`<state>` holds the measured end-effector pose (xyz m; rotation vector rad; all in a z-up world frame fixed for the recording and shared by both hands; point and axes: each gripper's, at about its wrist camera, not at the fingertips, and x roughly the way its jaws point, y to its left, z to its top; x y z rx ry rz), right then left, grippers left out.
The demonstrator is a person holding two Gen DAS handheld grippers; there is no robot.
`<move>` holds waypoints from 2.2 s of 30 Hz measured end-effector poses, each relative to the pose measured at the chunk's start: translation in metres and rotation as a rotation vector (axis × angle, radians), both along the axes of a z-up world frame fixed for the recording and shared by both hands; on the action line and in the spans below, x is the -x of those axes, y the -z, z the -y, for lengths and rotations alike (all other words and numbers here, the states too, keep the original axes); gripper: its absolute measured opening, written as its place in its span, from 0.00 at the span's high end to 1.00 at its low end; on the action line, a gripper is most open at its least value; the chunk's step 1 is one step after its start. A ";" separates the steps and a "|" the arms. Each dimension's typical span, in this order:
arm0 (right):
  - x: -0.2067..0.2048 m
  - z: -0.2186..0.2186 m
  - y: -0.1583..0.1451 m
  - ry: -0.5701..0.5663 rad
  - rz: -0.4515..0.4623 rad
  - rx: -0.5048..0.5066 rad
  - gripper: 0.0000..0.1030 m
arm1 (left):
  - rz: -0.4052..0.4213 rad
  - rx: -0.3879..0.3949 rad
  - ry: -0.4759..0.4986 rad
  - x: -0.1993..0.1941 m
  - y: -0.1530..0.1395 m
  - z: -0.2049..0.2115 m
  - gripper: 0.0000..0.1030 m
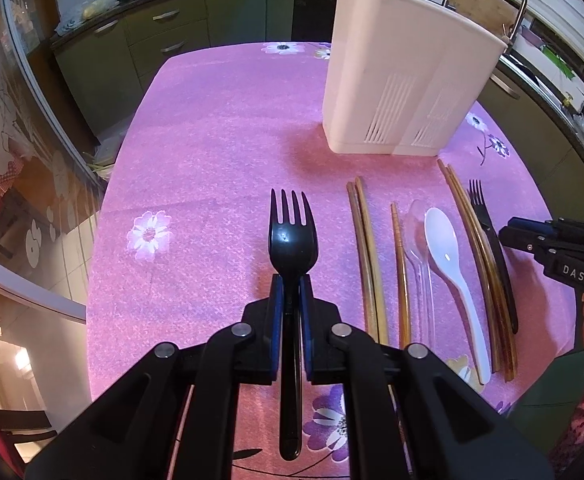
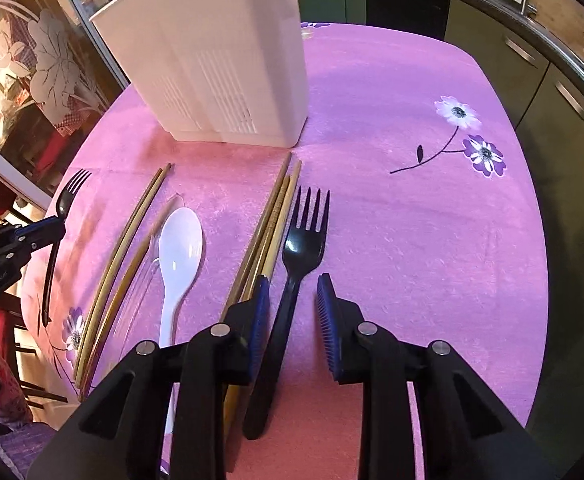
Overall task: Organize utensils
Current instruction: 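Close the right tool on the other black fork while the left tool holds its fork, then carry both forks to the white holder while the left tool drops its fork inside, then lower the black fork into the white holder and open the right tool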
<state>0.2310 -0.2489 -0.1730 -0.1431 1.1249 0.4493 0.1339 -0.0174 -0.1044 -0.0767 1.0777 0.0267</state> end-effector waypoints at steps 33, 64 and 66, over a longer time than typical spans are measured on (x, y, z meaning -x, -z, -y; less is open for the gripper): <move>0.036 0.029 -0.139 0.088 0.361 -0.346 0.94 | 0.386 0.108 0.076 -0.059 -0.176 0.019 0.92; 0.009 -0.003 -0.214 0.085 0.602 -0.499 0.94 | 0.713 0.061 -0.038 -0.050 -0.121 0.018 0.92; 0.001 -0.010 -0.224 0.116 0.658 -0.501 0.94 | 0.701 0.041 -0.035 -0.036 -0.117 0.016 0.92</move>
